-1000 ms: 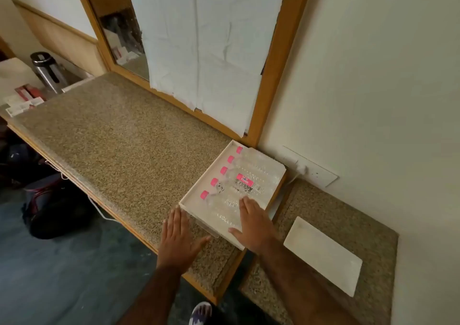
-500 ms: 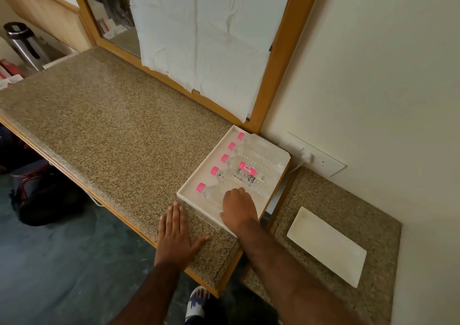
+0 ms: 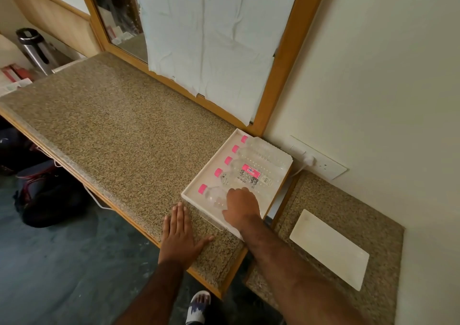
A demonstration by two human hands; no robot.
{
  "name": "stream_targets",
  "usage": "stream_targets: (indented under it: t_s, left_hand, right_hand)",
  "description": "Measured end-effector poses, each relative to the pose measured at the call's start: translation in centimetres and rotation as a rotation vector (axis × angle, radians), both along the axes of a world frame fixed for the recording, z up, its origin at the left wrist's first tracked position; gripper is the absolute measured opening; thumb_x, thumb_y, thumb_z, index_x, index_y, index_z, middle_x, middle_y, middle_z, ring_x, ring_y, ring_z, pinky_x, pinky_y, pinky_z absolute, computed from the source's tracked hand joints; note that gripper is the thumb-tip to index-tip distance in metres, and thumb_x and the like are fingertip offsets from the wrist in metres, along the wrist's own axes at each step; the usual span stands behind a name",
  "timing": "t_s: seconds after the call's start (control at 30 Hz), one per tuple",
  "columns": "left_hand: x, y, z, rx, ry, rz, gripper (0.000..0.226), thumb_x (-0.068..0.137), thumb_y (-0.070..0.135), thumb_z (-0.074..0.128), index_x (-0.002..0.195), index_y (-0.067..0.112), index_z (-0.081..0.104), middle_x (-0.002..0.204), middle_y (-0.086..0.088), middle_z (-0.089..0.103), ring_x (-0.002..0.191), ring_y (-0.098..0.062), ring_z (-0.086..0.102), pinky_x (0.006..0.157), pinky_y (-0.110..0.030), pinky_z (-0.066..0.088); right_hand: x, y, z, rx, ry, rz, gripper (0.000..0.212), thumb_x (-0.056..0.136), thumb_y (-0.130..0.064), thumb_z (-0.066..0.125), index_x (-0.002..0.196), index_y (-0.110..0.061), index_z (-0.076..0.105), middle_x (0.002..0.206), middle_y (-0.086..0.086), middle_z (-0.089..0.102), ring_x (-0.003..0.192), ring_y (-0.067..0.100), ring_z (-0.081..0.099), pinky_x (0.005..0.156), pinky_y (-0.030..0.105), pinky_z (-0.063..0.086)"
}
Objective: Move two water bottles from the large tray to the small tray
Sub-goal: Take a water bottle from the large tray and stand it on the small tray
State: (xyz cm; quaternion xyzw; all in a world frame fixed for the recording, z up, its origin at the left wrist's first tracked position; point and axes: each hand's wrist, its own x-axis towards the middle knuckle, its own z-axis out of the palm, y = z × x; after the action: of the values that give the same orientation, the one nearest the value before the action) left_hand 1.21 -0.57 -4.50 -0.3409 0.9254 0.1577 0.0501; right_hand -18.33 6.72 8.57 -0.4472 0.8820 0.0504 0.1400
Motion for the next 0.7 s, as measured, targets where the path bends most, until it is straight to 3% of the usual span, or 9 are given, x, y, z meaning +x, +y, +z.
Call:
stream_targets:
  t_s: [0.13, 0.23, 0.37, 0.57, 0.7]
  left_hand:
    - [-0.1, -0.2, 1.6, 0.018, 0.06, 0.071, 0.118, 0.089, 0.093, 0.017, 0.163, 0.003, -0.003, 0.172, -0.018, -0.007, 0.16, -0.029, -0.01, 0.13, -0.052, -0.004]
    - [-1.1, -0.7, 3.6, -0.023, 0.126, 0.066, 0.12, 0.089, 0.094, 0.015, 0.164, 0.002, -0.002, 0.173, -0.018, -0.005, 0.161, -0.029, -0.008, 0.13, -0.053, 0.001]
    - [-3.7, -1.1, 6.8, -0.073, 0.18, -0.014, 0.12, 0.089, 0.094, 0.016, 0.164, 0.001, -0.002, 0.174, -0.017, -0.005, 0.161, -0.029, -0.007, 0.131, -0.05, 0.0]
    - [-8.4, 0.7, 10.7, -0.049, 0.298, -0.2, 0.121, 0.089, 0.094, 0.022, 0.164, 0.002, -0.001, 0.174, -0.016, -0.005, 0.161, -0.027, -0.009, 0.13, -0.048, -0.001]
    - [-11.2, 3.4, 12.1, -0.043, 0.336, -0.31, 0.12, 0.089, 0.093, 0.023, 0.164, 0.001, 0.003, 0.174, -0.017, -0.002, 0.161, -0.029, -0.006, 0.13, -0.05, 0.005]
  right_hand:
    - [-0.8, 0.9, 1.8, -0.107, -0.056, -0.063, 0.054, 0.085, -0.052, 0.069, 0.117, -0.012, 0.057, 0.116, 0.012, 0.066, 0.111, 0.03, 0.061, 0.086, 0.036, 0.05]
    - [-1.5, 1.8, 3.2, -0.232, -0.167, -0.141, 0.057, 0.081, -0.055, 0.072, 0.117, -0.013, 0.058, 0.116, 0.011, 0.068, 0.11, 0.03, 0.063, 0.087, 0.036, 0.051]
    - [-2.9, 3.7, 5.6, -0.454, -0.253, -0.283, 0.061, 0.076, -0.055, 0.077, 0.118, -0.013, 0.064, 0.114, 0.007, 0.071, 0.107, 0.024, 0.067, 0.088, 0.033, 0.054]
    - [-6.6, 8.7, 9.2, -0.636, -0.308, -0.442, 0.056, 0.071, -0.049, 0.084, 0.111, -0.016, 0.064, 0.099, -0.001, 0.069, 0.091, 0.016, 0.066, 0.077, 0.034, 0.057]
    - [-9.4, 13.4, 10.0, -0.723, -0.328, -0.487, 0.051, 0.072, -0.04, 0.087, 0.113, -0.019, 0.065, 0.098, -0.005, 0.071, 0.087, 0.011, 0.068, 0.072, 0.023, 0.054]
